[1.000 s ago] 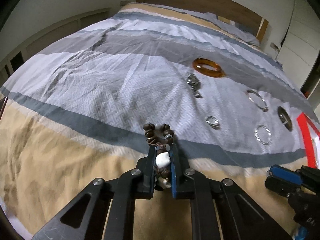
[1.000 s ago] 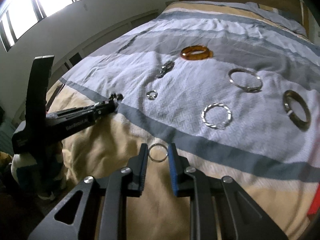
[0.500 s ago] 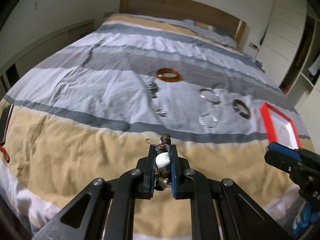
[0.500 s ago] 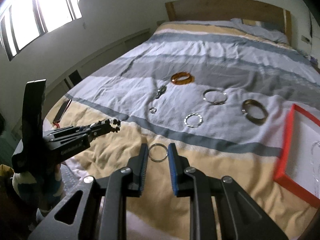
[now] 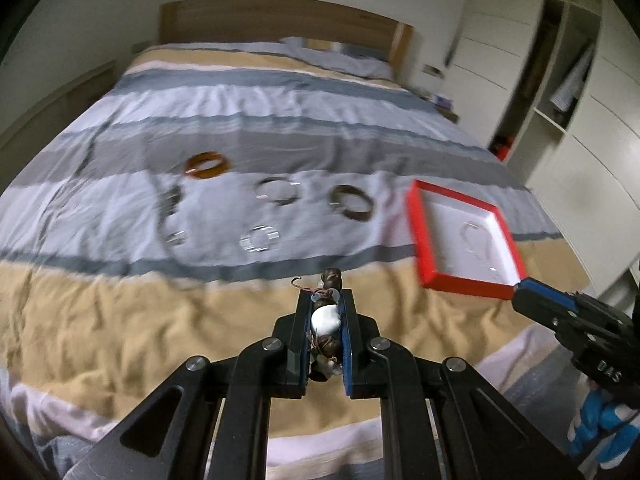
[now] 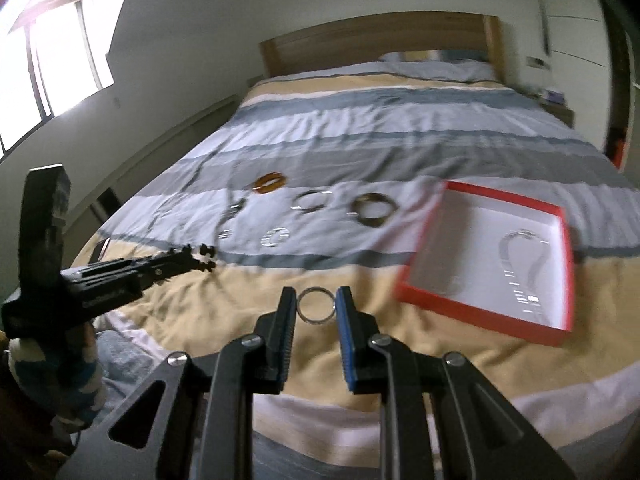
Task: Organize jewelry
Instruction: 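Carry the bracelet and ring into the red box and open both tools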
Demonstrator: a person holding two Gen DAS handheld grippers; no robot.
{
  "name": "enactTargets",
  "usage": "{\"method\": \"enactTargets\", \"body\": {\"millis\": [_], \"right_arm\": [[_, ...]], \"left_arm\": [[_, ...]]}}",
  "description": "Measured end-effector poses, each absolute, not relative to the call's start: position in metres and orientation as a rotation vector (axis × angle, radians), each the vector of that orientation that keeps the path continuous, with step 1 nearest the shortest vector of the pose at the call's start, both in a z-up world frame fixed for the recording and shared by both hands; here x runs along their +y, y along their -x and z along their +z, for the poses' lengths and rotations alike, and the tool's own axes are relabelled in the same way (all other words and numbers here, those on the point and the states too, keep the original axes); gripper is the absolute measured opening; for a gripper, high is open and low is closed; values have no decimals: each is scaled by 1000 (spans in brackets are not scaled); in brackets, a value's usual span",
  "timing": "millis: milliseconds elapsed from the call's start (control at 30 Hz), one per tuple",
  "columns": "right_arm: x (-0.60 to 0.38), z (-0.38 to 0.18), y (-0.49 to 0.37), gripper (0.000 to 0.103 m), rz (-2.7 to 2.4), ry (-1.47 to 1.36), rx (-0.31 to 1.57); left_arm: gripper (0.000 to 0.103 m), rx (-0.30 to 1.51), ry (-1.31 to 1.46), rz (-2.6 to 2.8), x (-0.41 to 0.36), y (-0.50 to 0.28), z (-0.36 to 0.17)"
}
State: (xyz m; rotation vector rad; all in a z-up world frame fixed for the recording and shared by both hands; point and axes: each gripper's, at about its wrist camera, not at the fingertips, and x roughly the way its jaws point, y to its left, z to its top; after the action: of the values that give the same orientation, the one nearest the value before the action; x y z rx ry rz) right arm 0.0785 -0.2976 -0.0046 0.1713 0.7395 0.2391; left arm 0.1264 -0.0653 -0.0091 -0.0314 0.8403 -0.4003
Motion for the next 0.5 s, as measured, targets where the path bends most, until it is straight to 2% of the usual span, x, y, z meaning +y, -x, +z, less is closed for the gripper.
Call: {"method": "enactTargets", "body": {"millis": [233,500], "right_arm": [[-370,-8,-100,19,138,-165,726],[-434,-48,-166,19,70,-165,789]], "left_arm": [[12,840,-46,-514,-153,-153,-3],[12,876,-112,-595,-248,-200,-30]]}}
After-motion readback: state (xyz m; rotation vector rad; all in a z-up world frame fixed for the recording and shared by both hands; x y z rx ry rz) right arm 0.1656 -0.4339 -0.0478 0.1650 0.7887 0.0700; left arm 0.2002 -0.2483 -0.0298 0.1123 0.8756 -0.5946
